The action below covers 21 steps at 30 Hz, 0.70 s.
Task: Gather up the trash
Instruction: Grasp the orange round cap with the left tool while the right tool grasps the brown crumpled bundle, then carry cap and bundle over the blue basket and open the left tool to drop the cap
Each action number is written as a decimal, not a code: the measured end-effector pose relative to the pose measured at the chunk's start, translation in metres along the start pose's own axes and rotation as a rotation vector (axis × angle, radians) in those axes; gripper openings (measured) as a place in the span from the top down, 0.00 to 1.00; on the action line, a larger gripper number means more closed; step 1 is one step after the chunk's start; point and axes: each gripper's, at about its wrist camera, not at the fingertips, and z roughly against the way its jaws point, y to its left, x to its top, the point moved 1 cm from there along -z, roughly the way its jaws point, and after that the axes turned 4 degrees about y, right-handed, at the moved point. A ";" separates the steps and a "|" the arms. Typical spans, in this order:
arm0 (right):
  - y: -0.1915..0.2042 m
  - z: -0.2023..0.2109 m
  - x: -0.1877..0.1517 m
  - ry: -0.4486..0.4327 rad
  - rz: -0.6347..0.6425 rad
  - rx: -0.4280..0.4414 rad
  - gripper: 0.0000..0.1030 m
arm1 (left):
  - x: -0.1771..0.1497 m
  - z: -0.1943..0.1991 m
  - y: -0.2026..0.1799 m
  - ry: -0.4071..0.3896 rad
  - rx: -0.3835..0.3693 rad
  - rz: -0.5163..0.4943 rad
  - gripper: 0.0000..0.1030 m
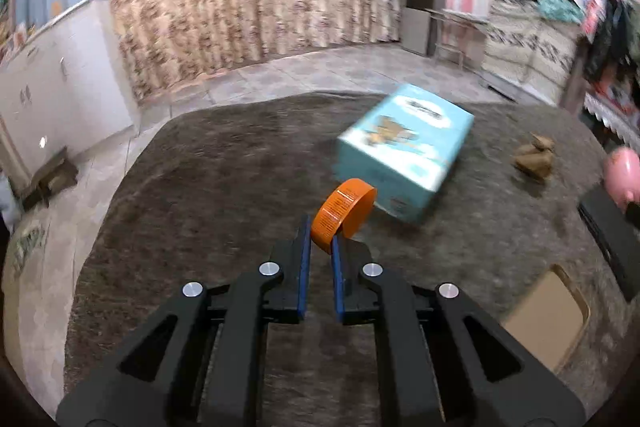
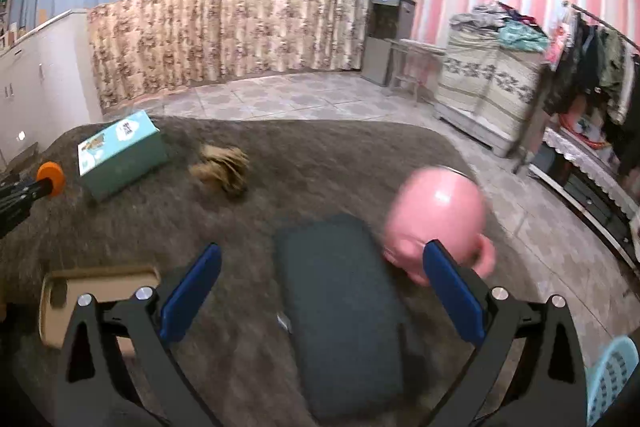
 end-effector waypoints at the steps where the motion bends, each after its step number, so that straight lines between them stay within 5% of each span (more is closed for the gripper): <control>1: 0.005 -0.008 0.005 0.004 0.007 0.005 0.04 | 0.001 0.000 0.007 -0.010 0.016 0.018 0.92; 8: 0.032 -0.058 0.036 0.069 -0.042 0.102 0.04 | 0.010 -0.005 0.042 -0.040 0.071 0.105 0.92; 11: 0.041 -0.082 0.044 0.108 -0.035 0.120 0.05 | 0.009 -0.016 0.050 -0.007 0.016 0.153 0.92; 13: 0.047 -0.094 0.047 0.131 -0.035 0.139 0.12 | 0.008 -0.021 0.051 0.008 0.007 0.151 0.92; 17: 0.056 -0.106 0.043 0.168 -0.001 0.197 0.52 | 0.007 -0.024 0.046 0.003 0.011 0.136 0.92; 21: 0.046 -0.075 0.037 0.088 0.017 0.183 0.55 | 0.006 -0.025 0.036 -0.009 0.025 0.108 0.92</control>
